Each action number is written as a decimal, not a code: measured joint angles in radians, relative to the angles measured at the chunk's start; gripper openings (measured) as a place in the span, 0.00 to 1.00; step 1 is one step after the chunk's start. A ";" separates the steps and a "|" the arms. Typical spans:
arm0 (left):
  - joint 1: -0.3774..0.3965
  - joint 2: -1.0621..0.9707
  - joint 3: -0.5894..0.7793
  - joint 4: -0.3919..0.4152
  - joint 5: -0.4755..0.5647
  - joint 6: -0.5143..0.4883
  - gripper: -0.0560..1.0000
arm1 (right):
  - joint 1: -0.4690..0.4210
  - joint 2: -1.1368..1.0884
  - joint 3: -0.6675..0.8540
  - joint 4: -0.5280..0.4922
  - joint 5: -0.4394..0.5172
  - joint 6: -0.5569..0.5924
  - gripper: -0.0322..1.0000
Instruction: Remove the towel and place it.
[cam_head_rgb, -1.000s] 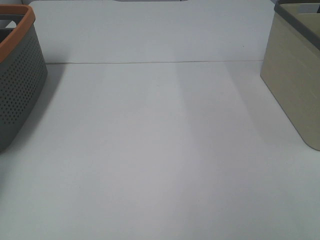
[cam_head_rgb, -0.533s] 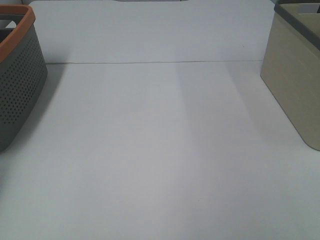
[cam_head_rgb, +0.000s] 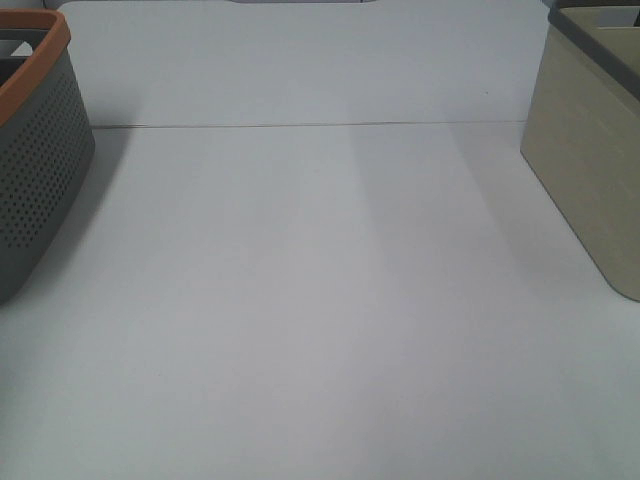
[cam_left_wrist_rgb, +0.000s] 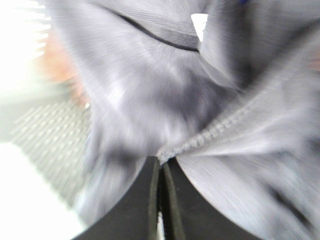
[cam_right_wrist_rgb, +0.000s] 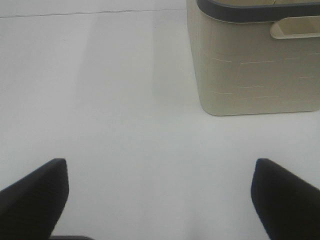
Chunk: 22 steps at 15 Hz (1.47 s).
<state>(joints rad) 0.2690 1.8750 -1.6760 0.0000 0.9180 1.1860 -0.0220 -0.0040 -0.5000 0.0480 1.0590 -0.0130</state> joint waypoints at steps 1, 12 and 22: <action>0.000 -0.048 0.000 0.000 0.044 -0.007 0.05 | 0.000 0.000 0.000 0.000 0.000 0.000 0.96; 0.000 -0.353 0.000 -0.228 0.160 -0.049 0.05 | 0.000 0.000 0.000 0.000 0.000 0.000 0.96; 0.000 -0.369 0.000 -0.277 0.168 -0.052 0.05 | 0.000 0.000 0.000 0.000 0.000 0.000 0.96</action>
<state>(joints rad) 0.2690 1.5060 -1.6760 -0.2770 1.0860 1.1340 -0.0220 -0.0040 -0.5000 0.0480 1.0590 -0.0130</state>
